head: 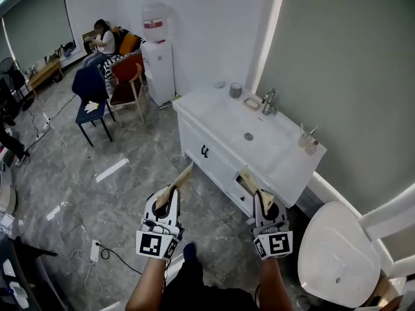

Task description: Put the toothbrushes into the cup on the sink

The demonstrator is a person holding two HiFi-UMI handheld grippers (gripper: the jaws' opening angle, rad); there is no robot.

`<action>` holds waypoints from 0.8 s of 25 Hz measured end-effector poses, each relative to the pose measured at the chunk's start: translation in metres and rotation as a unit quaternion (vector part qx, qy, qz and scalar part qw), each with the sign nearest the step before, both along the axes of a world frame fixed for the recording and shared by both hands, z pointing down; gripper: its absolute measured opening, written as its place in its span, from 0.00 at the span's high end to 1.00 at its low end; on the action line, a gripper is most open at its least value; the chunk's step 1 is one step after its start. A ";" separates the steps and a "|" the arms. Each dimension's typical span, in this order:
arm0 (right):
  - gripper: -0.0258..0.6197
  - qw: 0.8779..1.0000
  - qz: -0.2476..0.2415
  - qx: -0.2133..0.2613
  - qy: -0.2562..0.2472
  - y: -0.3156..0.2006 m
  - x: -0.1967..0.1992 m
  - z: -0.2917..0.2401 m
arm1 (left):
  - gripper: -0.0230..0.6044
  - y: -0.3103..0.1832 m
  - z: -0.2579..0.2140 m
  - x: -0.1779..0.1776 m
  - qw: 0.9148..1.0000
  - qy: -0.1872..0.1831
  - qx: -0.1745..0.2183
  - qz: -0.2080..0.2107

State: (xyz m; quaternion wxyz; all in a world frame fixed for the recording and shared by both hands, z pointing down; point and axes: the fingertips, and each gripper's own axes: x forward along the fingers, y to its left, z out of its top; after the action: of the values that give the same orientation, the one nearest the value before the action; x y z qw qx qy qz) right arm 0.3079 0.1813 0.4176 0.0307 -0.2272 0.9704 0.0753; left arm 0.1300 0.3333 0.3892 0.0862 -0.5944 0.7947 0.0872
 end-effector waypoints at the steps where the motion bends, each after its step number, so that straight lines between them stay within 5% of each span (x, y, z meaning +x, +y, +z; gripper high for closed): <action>1: 0.88 1.000 0.004 -0.002 -0.003 -0.011 -0.014 -0.001 | 0.89 -0.011 -0.003 -0.016 1.000 -0.003 0.001 0.005; 9: 0.88 0.999 0.042 0.007 -0.016 -0.094 -0.101 -0.018 | 0.89 -0.092 -0.018 -0.127 0.999 -0.021 0.004 0.045; 20: 0.88 0.997 0.075 0.002 -0.018 -0.152 -0.143 -0.027 | 0.89 -0.169 -0.028 -0.177 0.995 -0.027 0.005 0.093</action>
State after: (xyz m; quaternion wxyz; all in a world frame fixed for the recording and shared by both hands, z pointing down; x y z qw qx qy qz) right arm 0.1650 0.0290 0.3911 0.0425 -0.3004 0.9499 0.0751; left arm -0.0470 0.1646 0.3611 0.1020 -0.6672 0.7333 0.0822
